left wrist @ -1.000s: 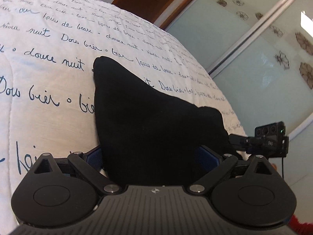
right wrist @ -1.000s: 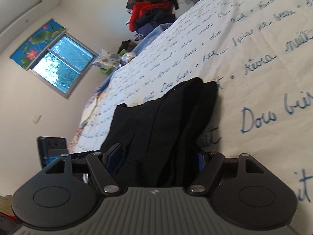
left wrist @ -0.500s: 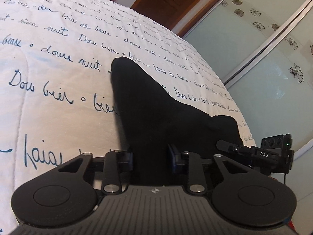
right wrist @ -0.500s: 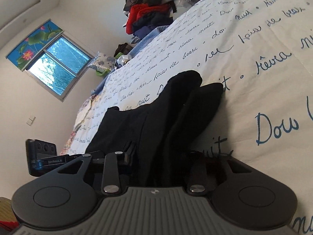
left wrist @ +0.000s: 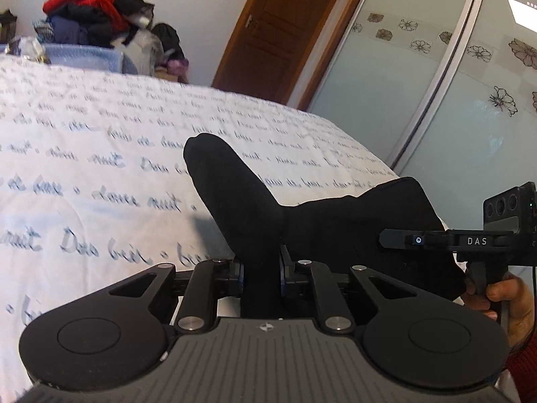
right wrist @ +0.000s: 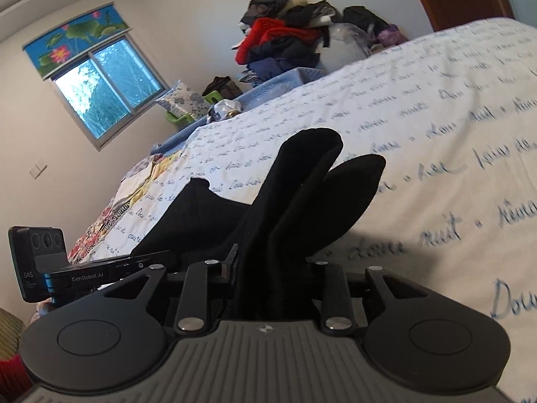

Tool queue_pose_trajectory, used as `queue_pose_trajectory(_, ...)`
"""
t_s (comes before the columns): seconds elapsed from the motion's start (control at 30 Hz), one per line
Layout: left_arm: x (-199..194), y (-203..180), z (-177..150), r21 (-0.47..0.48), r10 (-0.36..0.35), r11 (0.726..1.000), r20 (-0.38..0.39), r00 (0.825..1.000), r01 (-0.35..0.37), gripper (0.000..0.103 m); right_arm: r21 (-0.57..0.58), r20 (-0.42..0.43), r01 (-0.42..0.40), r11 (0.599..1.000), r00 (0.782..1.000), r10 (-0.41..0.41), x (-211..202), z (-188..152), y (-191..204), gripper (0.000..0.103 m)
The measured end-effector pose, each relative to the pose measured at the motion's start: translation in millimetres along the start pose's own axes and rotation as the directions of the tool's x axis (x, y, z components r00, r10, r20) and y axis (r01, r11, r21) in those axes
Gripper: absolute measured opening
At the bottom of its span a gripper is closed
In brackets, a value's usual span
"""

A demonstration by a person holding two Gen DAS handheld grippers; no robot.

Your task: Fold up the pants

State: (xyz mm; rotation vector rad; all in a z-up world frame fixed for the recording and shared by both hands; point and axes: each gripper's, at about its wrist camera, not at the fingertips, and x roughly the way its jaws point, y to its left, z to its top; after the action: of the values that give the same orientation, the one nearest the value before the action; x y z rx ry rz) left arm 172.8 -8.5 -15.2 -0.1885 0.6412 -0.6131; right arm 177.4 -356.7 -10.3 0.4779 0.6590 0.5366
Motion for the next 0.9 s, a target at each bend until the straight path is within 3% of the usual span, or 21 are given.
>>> queue_pose_trajectory(0.33, -6, 33, 31, 0.002, 0.116, 0.993, 0.050, 0.992, -0.117, 0.020, -0.028, 0.033, -0.022, 0.999, 0.999, 0.023, 55, 24, 14, 0.029)
queue_pose_trajectory(0.57, 14, 57, 33, -0.029, 0.175, 0.984, -0.007, 0.985, -0.175, 0.021, 0.010, -0.002, 0.040, 0.999, 0.999, -0.040, 91, 28, 0, 0.030)
queue_pose_trajectory(0.7, 17, 63, 26, -0.060, 0.178, 0.982, -0.019, 0.984, -0.179, 0.026, 0.044, -0.033, 0.084, 0.995, 0.996, -0.083, 95, 23, -11, 0.041)
queue_pose_trajectory(0.77, 18, 63, 24, -0.073, 0.192, 0.978, -0.034, 0.981, -0.194, 0.037, 0.036, -0.044, 0.112, 0.993, 0.993, -0.111, 93, 20, -12, 0.049)
queue_pose_trajectory(0.9, 14, 65, 21, -0.072, 0.243, 0.967, -0.036, 0.969, -0.246, 0.045, 0.007, -0.033, 0.176, 0.984, 0.984, -0.175, 77, 18, -7, 0.058)
